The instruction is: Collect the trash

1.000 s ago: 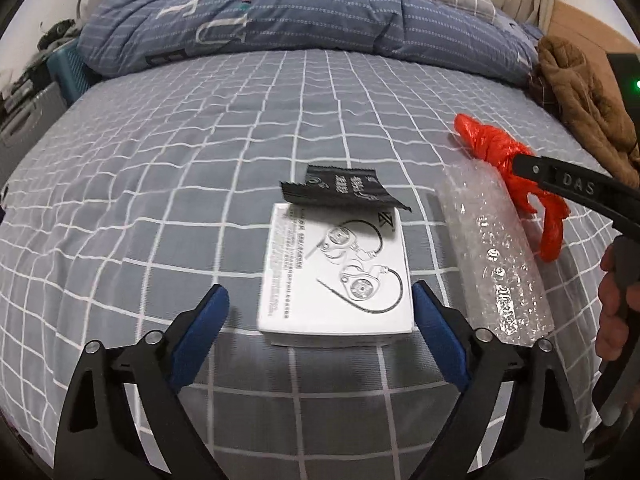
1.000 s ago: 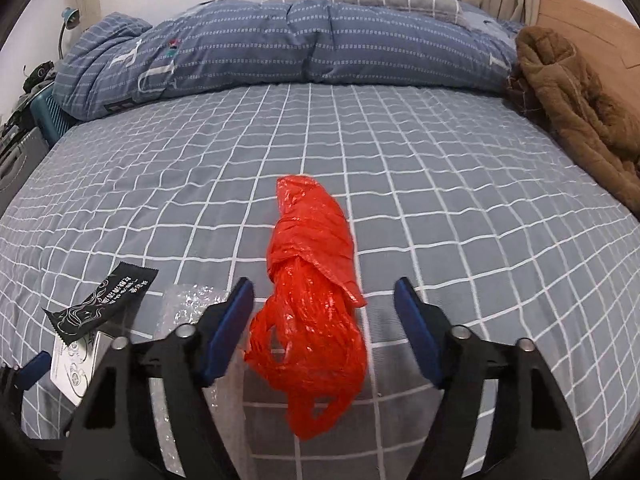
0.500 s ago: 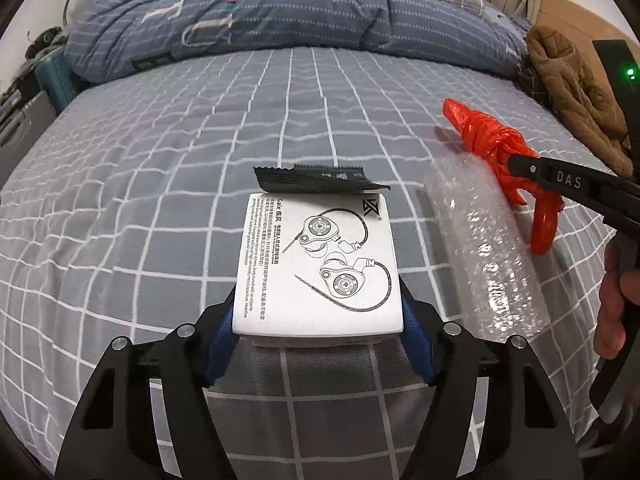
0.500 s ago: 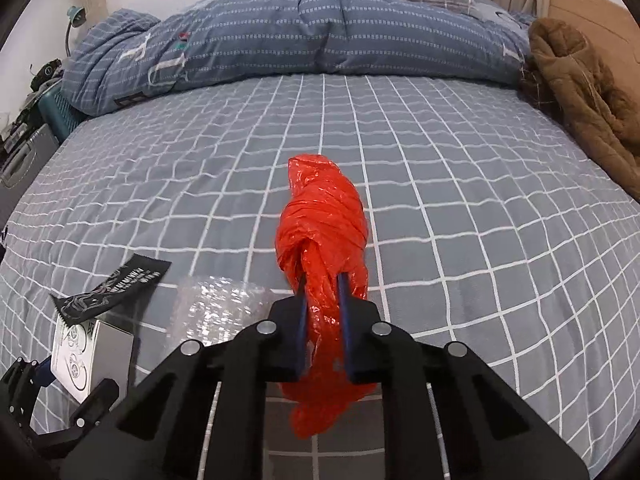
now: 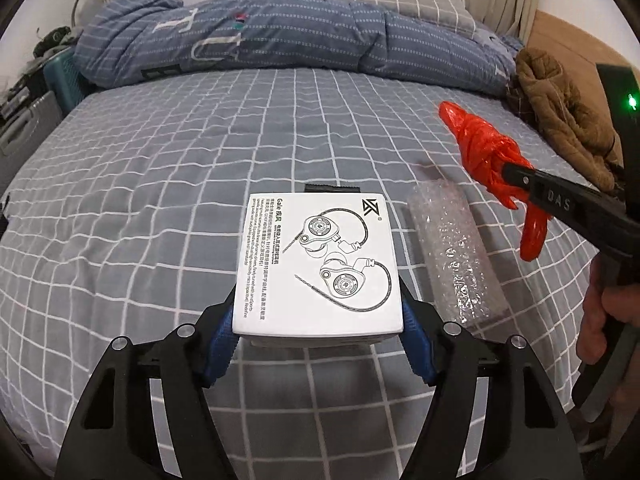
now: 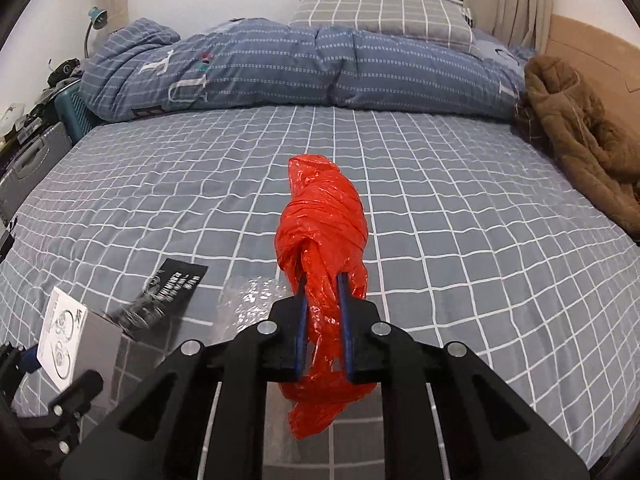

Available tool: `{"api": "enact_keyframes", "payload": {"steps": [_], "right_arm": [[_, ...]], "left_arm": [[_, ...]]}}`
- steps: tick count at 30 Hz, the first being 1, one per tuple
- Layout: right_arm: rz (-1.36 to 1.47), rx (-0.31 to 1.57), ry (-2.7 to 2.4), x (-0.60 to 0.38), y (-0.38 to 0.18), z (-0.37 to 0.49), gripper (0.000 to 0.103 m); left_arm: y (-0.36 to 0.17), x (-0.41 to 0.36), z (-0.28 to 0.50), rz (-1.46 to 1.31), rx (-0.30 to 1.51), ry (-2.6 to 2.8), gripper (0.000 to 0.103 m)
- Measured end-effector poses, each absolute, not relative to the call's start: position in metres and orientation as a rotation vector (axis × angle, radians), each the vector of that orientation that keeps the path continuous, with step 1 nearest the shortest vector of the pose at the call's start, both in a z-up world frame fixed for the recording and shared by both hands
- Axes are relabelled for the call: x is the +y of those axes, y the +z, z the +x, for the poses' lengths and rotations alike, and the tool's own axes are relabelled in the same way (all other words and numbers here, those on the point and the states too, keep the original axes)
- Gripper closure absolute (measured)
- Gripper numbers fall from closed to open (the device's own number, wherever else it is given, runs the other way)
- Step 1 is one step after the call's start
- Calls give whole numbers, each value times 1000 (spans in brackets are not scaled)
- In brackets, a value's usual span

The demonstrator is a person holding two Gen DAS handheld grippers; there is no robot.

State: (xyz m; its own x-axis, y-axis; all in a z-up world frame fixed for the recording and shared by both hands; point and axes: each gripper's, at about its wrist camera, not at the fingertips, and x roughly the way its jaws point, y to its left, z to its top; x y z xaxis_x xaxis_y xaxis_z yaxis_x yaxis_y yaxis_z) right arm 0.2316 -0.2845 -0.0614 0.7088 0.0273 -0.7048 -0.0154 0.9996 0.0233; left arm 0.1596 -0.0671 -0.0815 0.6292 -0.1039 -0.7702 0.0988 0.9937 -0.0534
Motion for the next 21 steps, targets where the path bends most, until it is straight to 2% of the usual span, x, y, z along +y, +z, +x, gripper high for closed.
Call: {"api": "enact_keyframes", "payload": {"steps": [21], "right_arm": [[23,733,39,-262,-35,141,90]], "left_arm": [[-68,-35,108,-9,845,-77,35]]}}
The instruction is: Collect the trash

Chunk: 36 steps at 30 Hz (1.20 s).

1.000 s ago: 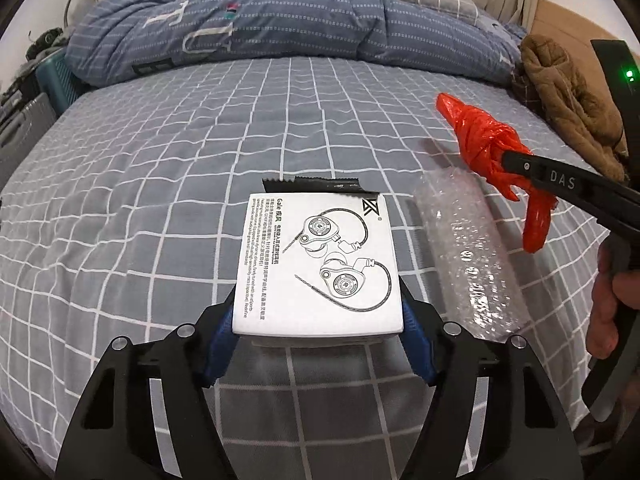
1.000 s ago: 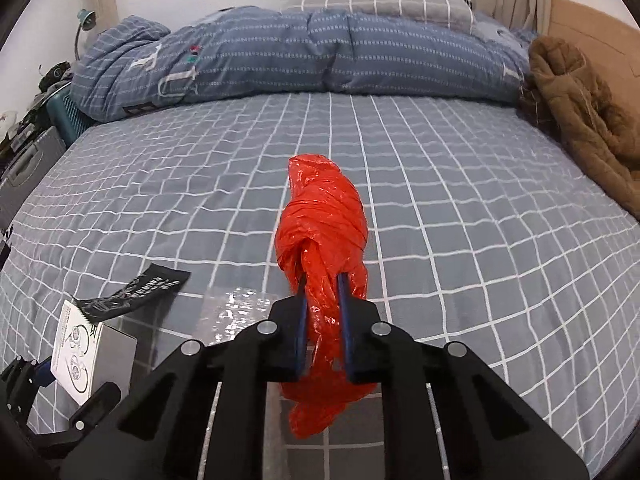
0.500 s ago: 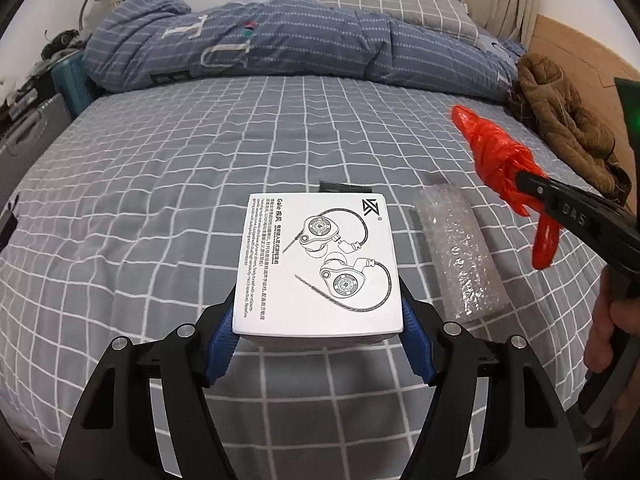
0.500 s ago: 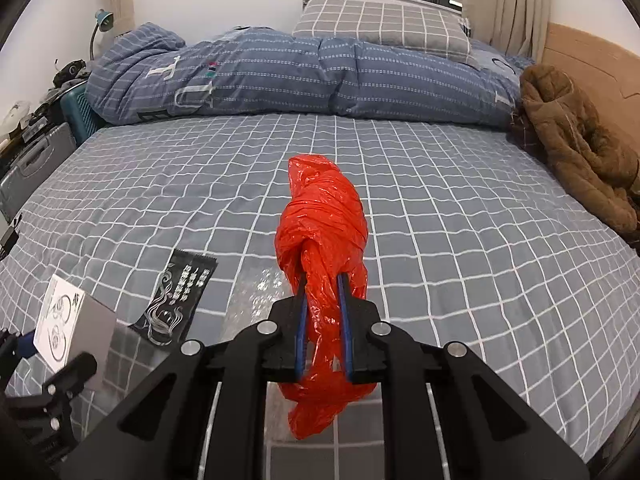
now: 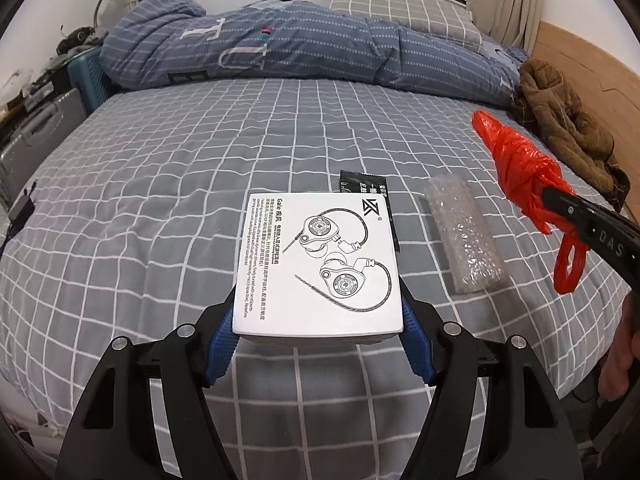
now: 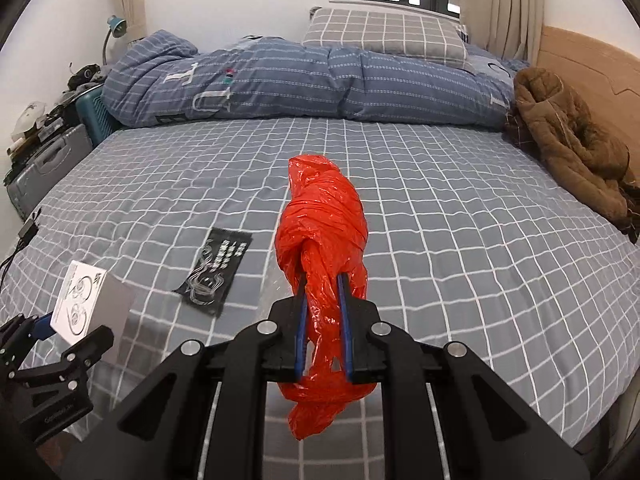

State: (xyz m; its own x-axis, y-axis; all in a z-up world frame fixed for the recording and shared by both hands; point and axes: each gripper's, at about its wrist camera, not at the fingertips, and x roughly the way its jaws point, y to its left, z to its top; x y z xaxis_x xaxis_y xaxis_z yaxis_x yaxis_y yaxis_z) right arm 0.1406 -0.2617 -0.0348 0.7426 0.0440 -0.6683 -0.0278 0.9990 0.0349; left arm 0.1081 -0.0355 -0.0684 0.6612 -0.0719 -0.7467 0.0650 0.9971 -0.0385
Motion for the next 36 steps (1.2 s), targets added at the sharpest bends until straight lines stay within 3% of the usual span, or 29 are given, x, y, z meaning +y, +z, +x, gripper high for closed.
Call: {"api": "enact_keyframes", "payload": {"steps": [36], "right_arm": [[6,727,89,-230,-30,-2,90]], "left_arm": [[-58,-25,0,-33,832,-87,35]]}}
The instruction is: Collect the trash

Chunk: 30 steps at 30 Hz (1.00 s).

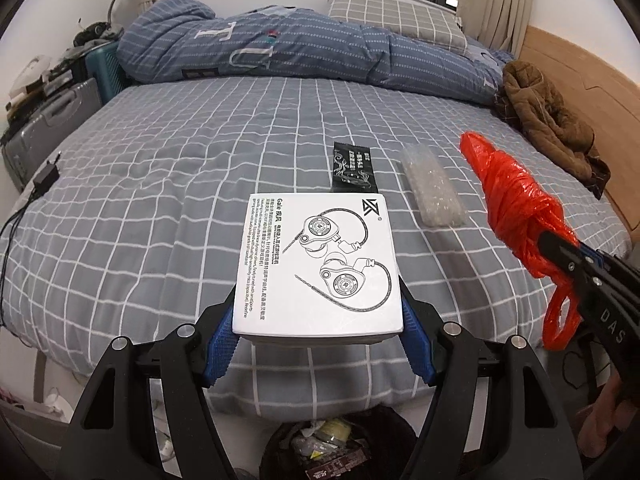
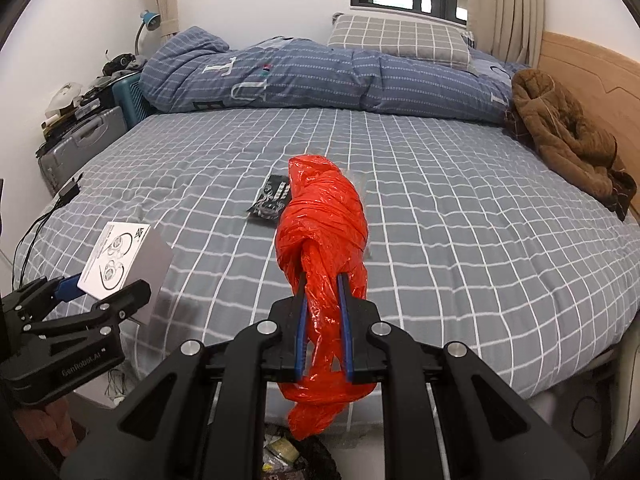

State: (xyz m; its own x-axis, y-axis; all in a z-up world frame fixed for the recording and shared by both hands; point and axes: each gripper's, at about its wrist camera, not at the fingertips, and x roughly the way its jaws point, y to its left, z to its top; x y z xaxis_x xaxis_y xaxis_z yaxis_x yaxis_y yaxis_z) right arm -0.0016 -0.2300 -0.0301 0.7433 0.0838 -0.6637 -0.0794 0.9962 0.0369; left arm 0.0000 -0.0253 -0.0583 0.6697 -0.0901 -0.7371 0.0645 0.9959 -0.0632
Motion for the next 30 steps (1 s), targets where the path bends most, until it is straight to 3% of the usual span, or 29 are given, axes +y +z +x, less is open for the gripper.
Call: {"api": "enact_keyframes", "payload": {"steps": [30], "right_arm": [[-37,827,159,-202,-69,-93,90]], "left_arm": [[-94,-8,-96,-47,918,-76,35]]}}
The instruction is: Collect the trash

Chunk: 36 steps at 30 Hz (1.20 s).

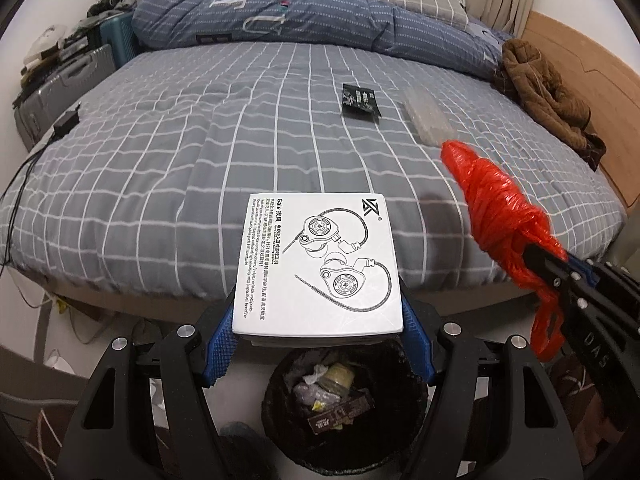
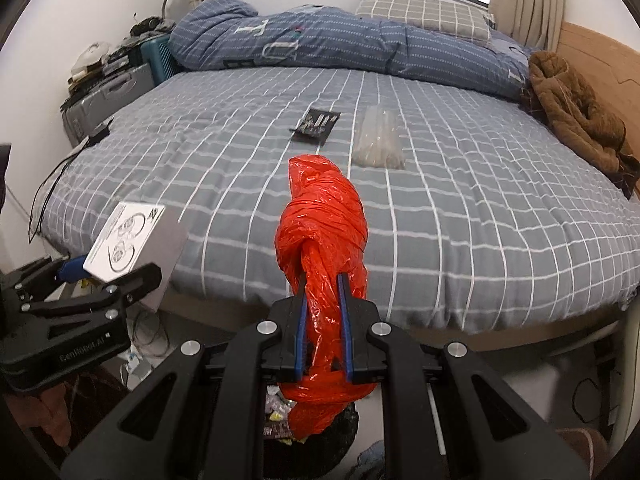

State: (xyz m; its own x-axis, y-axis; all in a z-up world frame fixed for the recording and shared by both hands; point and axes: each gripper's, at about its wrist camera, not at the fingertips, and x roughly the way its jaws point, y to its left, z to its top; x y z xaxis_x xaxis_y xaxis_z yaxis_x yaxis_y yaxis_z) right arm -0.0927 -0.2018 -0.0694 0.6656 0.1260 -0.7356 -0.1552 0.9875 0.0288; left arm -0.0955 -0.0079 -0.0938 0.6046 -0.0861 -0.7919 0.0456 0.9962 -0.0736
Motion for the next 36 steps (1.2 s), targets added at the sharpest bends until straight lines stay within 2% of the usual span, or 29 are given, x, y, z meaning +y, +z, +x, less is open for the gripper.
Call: {"api": "enact_keyframes", "payload": {"steps": [19,36], "right_arm": [[-15,984,193,-199,-116,-151,90],[-11,1195,256,-180,-182,-136,90]], "left_arm": [[-137,-10,-149,-82,1048,-87,35],[-204,2,-138,-44,1182,-42,35]]}}
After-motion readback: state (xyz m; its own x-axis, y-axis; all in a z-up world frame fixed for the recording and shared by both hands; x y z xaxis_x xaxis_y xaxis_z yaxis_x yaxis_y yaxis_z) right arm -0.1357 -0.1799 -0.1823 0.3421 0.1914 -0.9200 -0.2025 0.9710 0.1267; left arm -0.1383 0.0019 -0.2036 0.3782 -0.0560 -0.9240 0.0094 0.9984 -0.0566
